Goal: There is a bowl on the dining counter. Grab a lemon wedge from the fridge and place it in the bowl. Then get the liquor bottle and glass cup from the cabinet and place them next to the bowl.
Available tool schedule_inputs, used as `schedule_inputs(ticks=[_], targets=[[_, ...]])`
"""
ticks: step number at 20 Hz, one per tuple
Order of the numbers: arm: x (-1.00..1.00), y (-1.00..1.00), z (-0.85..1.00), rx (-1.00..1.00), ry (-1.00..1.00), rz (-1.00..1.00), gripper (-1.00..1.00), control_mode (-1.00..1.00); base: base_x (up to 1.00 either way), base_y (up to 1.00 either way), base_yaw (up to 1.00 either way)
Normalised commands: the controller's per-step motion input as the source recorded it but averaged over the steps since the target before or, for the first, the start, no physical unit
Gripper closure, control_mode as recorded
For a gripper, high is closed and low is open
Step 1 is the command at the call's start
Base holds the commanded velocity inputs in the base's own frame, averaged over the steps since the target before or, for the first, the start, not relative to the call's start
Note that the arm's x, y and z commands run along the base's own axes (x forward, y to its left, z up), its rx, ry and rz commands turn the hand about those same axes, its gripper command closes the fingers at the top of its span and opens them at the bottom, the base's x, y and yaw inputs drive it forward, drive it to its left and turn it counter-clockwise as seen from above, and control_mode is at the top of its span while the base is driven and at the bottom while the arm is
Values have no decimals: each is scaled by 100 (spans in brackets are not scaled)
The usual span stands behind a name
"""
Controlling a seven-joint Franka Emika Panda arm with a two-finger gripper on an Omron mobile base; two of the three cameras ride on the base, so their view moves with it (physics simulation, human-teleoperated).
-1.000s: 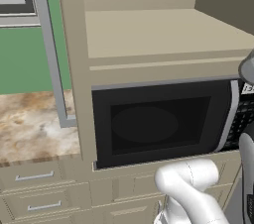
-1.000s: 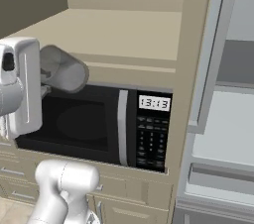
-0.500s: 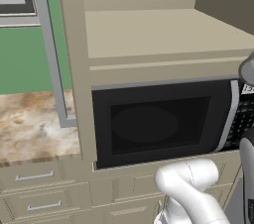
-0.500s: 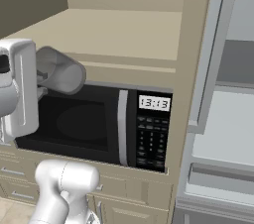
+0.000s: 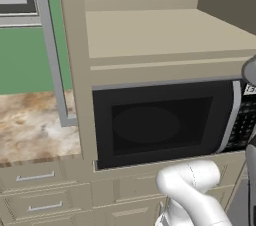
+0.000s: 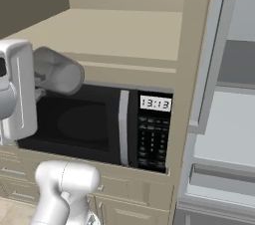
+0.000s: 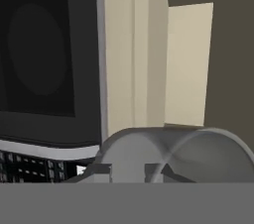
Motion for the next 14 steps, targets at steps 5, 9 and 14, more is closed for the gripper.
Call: schedule_inputs(ticks=[5, 9, 14], targets=[[0, 0, 0, 0, 0, 0, 100, 100, -59, -9, 41], [0, 0, 0, 0, 0, 0, 100, 100, -40, -18, 55], [0, 0, 0, 0, 0, 0, 100, 100, -12, -27, 62]])
